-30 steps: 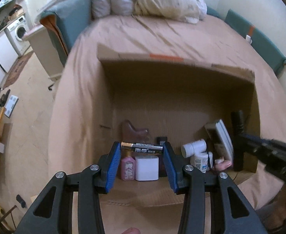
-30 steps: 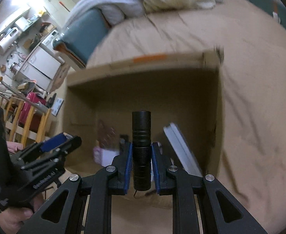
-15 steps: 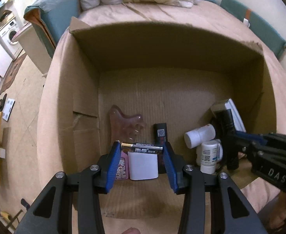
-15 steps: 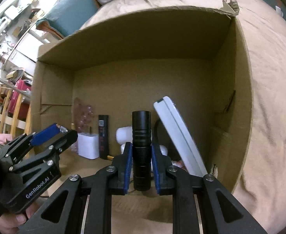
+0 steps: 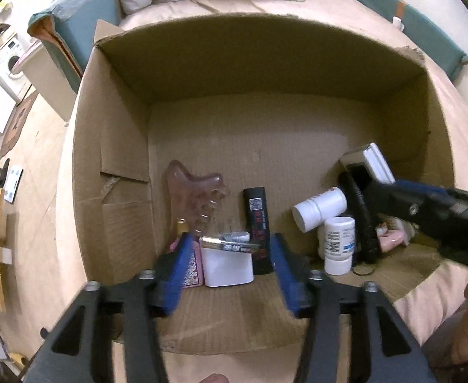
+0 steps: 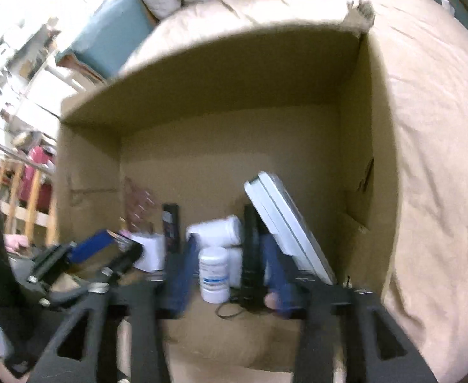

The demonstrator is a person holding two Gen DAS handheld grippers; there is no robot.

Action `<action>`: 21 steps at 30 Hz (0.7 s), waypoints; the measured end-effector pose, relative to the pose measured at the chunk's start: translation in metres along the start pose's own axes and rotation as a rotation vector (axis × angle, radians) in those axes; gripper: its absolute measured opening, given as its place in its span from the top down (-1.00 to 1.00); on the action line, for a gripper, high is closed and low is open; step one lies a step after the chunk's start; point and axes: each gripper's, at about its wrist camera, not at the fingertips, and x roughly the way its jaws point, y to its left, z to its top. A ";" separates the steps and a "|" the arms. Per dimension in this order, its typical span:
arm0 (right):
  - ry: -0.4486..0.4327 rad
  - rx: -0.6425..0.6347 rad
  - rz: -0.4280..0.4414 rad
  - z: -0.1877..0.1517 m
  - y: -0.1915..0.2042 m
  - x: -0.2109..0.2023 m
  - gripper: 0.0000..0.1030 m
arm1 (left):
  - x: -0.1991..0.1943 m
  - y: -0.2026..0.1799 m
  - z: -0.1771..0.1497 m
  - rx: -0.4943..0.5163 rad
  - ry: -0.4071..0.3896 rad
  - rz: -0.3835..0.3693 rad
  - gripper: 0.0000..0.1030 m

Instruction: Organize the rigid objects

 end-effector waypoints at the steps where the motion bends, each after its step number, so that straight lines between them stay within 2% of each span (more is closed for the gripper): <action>1: -0.014 0.008 0.027 0.001 0.000 -0.004 -0.13 | -0.003 -0.001 -0.001 -0.001 -0.011 -0.004 -0.27; 4: -0.061 0.016 0.066 0.005 -0.002 -0.019 -0.23 | -0.009 -0.004 -0.002 0.000 -0.033 -0.015 -0.51; 6: -0.087 0.029 0.095 0.006 -0.004 -0.025 -0.42 | -0.012 -0.004 -0.003 -0.008 -0.037 -0.029 -0.67; 7: -0.099 0.036 0.108 0.007 -0.005 -0.028 -0.45 | -0.014 -0.003 -0.003 -0.019 -0.038 -0.048 -0.75; 8: -0.109 0.041 0.111 0.008 -0.006 -0.030 -0.55 | -0.015 -0.002 -0.003 -0.032 -0.034 -0.077 -0.82; 9: -0.122 0.046 0.105 0.008 -0.010 -0.036 -0.77 | -0.018 0.000 -0.003 -0.048 -0.029 -0.106 -0.93; 11: -0.152 0.056 0.080 0.008 -0.011 -0.045 -1.00 | -0.023 0.005 -0.004 -0.069 -0.033 -0.127 -0.99; 17: -0.229 0.084 0.055 0.003 -0.014 -0.064 -1.00 | -0.052 0.011 -0.002 -0.042 -0.073 -0.061 -0.99; 21: -0.310 0.041 0.007 -0.001 -0.007 -0.092 -1.00 | -0.081 0.025 -0.001 -0.061 -0.129 -0.030 -0.99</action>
